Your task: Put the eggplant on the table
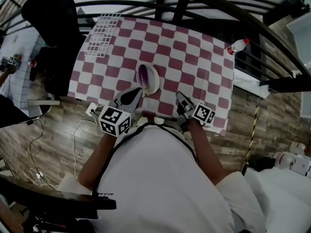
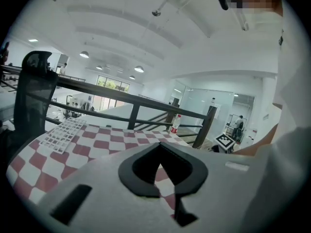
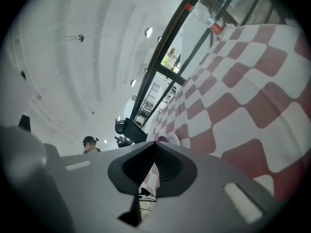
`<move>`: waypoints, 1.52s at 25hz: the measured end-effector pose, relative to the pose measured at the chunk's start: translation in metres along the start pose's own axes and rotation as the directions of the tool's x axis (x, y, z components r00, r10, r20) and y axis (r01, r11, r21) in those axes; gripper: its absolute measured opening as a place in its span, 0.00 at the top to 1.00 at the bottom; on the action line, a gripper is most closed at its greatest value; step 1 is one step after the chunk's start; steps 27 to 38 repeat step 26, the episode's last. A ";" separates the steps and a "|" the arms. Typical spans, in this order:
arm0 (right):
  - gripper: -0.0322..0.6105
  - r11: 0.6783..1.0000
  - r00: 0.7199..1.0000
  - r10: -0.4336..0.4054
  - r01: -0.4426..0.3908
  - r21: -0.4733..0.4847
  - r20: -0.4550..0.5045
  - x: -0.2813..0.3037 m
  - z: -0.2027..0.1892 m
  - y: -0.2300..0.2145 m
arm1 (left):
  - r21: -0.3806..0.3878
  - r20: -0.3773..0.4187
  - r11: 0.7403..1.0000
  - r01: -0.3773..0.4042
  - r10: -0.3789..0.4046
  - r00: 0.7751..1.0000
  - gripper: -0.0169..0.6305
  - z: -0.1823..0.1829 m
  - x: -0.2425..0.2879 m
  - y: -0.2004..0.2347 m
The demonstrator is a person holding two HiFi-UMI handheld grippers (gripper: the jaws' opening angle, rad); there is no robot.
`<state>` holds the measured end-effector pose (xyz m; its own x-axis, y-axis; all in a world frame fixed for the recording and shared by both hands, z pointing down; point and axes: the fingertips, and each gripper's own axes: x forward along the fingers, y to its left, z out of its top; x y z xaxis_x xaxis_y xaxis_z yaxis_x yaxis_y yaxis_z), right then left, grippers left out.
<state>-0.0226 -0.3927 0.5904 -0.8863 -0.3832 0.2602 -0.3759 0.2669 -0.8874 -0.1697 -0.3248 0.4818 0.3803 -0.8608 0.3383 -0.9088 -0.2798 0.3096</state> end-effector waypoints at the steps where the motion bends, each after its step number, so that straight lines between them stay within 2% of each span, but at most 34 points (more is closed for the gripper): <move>1: 0.94 1.000 1.000 0.012 -0.011 -0.021 0.014 -0.007 0.003 0.007 | 0.004 0.001 1.000 0.011 -0.011 1.000 0.96 0.002 0.003 -0.003; 5: 0.94 0.993 0.998 0.045 -0.039 -0.110 0.047 -0.029 0.011 0.034 | 0.017 0.005 0.999 0.047 -0.048 0.999 0.96 0.008 0.010 -0.011; 9: 0.94 0.974 0.994 0.054 -0.032 -0.223 0.092 -0.047 0.021 0.061 | 0.030 0.012 0.997 0.077 -0.077 0.997 0.96 0.014 0.014 -0.018; 14: 0.94 0.924 0.993 0.061 -0.016 -0.383 0.105 -0.060 0.030 0.092 | 0.043 0.017 0.995 0.089 -0.089 0.996 0.96 0.020 0.015 -0.024; 23: 0.94 0.841 0.993 0.024 0.042 -0.539 0.116 -0.064 0.034 0.112 | 0.031 0.014 0.997 0.069 -0.070 0.997 0.96 0.015 0.009 -0.019; 26: 0.94 0.814 0.995 0.014 0.044 -0.579 0.096 -0.058 0.031 0.113 | 0.027 0.009 0.998 0.061 -0.062 0.998 0.96 0.012 0.010 -0.015; 38: 0.94 0.814 0.995 0.014 0.044 -0.579 0.096 -0.058 0.031 0.113 | 0.027 0.009 0.998 0.061 -0.062 0.998 0.96 0.012 0.010 -0.015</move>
